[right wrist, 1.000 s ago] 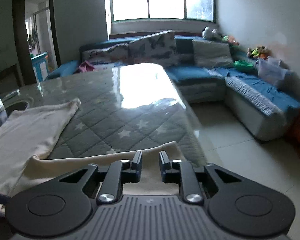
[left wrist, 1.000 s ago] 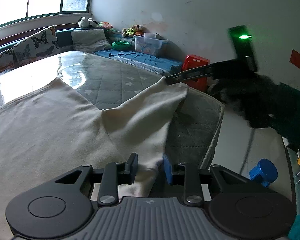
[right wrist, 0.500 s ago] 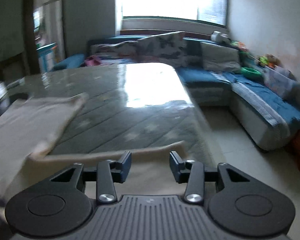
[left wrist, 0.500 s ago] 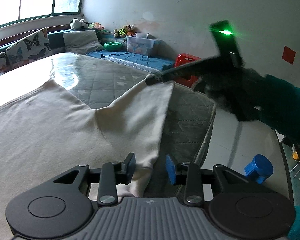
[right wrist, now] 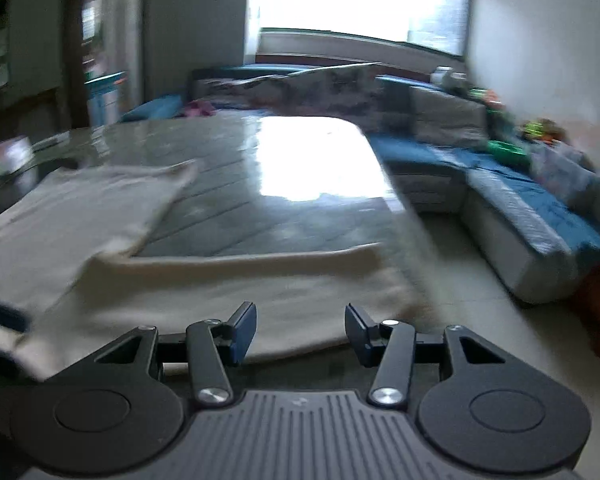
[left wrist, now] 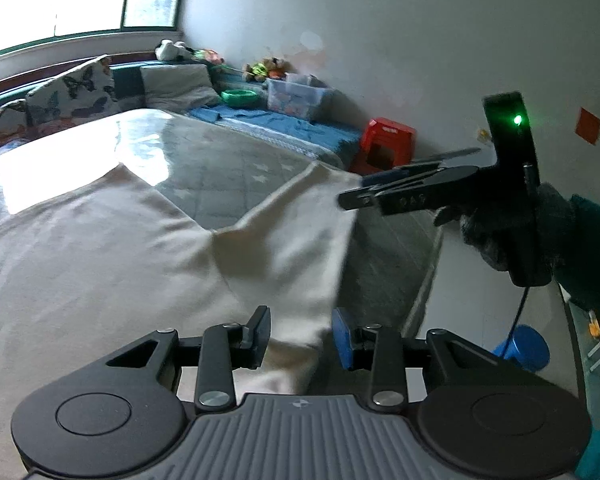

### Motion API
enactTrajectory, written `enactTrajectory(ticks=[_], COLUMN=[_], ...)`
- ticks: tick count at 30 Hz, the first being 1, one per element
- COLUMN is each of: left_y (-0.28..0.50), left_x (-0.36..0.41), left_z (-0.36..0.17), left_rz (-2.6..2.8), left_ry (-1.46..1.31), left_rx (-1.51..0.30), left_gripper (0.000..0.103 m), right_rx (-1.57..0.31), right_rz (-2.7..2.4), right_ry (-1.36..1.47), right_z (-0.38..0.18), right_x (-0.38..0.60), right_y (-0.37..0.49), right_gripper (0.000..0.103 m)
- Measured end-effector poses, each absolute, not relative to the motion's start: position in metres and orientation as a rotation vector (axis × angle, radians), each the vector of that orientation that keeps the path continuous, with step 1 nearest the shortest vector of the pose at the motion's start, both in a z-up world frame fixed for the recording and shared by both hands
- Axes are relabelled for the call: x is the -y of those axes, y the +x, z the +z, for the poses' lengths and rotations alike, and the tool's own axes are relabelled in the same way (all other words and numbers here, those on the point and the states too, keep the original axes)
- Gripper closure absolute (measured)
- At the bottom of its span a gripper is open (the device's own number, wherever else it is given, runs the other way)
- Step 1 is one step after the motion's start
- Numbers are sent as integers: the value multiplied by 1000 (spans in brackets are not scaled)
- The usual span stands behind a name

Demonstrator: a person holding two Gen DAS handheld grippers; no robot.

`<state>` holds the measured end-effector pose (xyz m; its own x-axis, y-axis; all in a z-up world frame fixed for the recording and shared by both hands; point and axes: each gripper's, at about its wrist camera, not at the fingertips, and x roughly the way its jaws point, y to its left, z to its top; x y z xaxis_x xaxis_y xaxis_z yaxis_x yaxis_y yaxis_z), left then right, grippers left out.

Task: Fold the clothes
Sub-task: 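Grasp the hem with the left gripper while the right gripper lifts the other corner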

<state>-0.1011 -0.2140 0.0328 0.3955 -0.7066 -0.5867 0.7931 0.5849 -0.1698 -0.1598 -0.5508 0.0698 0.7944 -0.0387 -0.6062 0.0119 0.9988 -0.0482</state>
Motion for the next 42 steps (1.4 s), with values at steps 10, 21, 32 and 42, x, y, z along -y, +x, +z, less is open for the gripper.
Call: enactTrajectory(ticks=[10, 21, 32, 42], left_y=[-79, -65, -43, -63], left_x=[214, 234, 251, 193], left_z=[42, 37, 20, 48], left_rz=[-831, -871, -869, -843], left_ry=[101, 102, 60, -23], left_rx=[-658, -663, -715, -672], left_gripper=[68, 66, 58, 53], right_rx=[-658, -551, -496, -407], right_rz=[-196, -178, -175, -93], right_ry=[152, 218, 278, 251], right_z=[54, 70, 81, 129], right_x=[608, 612, 621, 599], right_y=[-143, -164, -185, -198], right_gripper=[66, 97, 98, 99])
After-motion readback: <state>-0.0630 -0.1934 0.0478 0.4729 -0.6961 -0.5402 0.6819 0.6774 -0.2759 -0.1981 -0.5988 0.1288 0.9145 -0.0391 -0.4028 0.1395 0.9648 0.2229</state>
